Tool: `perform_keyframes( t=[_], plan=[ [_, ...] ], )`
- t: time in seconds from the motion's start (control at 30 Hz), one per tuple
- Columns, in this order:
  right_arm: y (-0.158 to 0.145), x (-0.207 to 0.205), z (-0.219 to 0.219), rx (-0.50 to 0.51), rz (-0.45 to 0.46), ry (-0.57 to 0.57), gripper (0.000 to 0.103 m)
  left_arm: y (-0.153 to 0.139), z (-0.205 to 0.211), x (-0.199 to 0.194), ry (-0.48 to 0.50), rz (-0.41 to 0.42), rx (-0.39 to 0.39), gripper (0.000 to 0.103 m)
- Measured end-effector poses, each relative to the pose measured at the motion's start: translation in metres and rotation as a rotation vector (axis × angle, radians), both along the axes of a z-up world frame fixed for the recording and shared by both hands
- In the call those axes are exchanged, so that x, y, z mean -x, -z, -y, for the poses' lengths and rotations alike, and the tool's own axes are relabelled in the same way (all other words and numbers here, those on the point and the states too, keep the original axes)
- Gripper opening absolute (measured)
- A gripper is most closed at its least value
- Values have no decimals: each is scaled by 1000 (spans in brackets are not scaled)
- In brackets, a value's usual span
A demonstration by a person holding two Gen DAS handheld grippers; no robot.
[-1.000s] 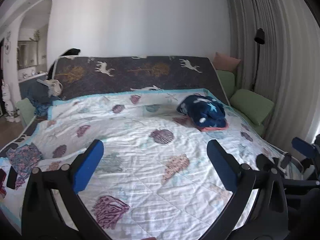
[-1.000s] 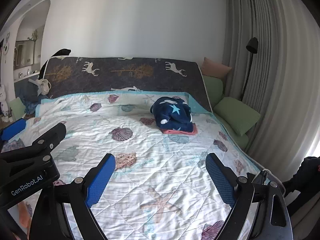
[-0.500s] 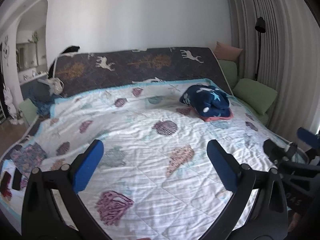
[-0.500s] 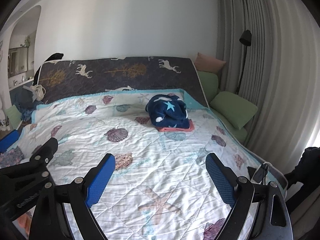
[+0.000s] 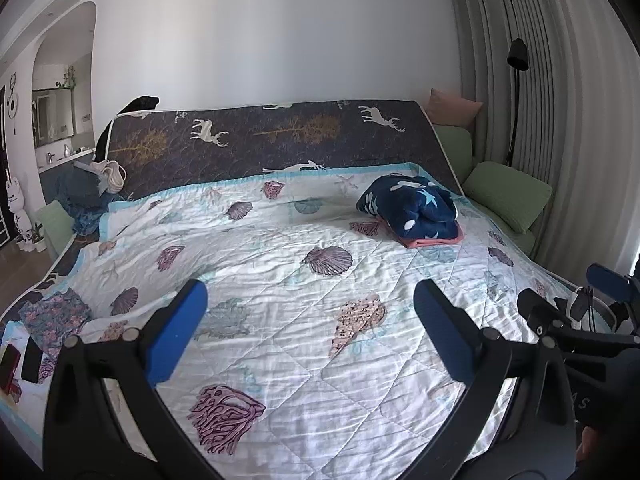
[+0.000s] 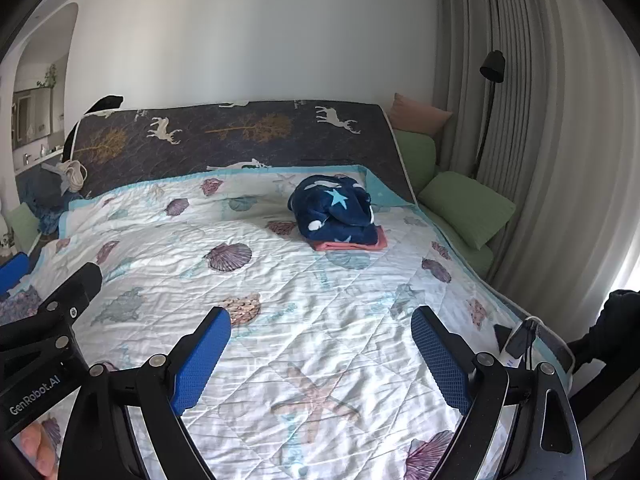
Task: Fold small clothes
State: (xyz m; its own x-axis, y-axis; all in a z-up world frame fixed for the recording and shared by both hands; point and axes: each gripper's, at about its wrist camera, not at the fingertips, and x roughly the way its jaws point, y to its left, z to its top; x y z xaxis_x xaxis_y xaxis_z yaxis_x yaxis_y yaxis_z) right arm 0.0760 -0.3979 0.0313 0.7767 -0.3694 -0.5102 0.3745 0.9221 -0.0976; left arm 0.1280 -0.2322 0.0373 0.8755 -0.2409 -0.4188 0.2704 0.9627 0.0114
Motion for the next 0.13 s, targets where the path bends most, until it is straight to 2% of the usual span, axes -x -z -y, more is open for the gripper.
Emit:
perform_keyframes(
  t=[0.13],
  plan=[
    [1,1,2,-3,-4,3,93,-2,0,2,5,6,2,102]
  ],
)
